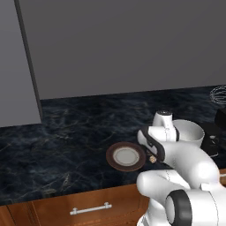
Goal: Add butter and sugar cubes to the stand mixer bowl and then turn on the stand mixer to begin making frosting.
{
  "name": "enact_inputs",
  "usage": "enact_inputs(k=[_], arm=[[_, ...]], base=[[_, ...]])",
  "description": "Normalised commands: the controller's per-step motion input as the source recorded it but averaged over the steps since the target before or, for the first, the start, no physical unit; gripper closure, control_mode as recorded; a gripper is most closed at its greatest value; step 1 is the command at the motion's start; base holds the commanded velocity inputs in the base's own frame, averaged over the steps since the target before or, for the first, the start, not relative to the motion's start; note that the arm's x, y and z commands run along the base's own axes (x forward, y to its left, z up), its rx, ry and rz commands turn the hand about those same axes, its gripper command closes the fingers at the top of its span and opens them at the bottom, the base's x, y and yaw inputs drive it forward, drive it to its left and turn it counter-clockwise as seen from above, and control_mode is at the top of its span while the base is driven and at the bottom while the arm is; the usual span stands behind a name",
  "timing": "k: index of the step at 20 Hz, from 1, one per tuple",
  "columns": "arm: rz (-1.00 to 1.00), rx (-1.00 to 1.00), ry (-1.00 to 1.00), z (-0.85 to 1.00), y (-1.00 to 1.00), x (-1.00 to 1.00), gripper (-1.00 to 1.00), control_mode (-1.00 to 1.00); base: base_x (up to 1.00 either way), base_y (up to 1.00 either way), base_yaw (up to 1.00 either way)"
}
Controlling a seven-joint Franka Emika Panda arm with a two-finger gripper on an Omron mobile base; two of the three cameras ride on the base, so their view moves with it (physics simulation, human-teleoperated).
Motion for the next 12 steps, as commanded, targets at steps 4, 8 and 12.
enact_inputs(k=[4, 8, 12], arm=[[0.00, 0.00, 0.08, -0.19, 0.05, 0.08, -1.00, -1.00], [0.00, 0.00, 0.06, -0.17, 0.00, 0.00, -1.00, -1.00], [0.00, 0.00, 0.02, -0.11, 0.00, 0.00, -1.00, -1.00]], base=[[0.00, 0.00, 0.00], [0.00, 0.00, 0.00], [0.00, 0.00, 0.00]])
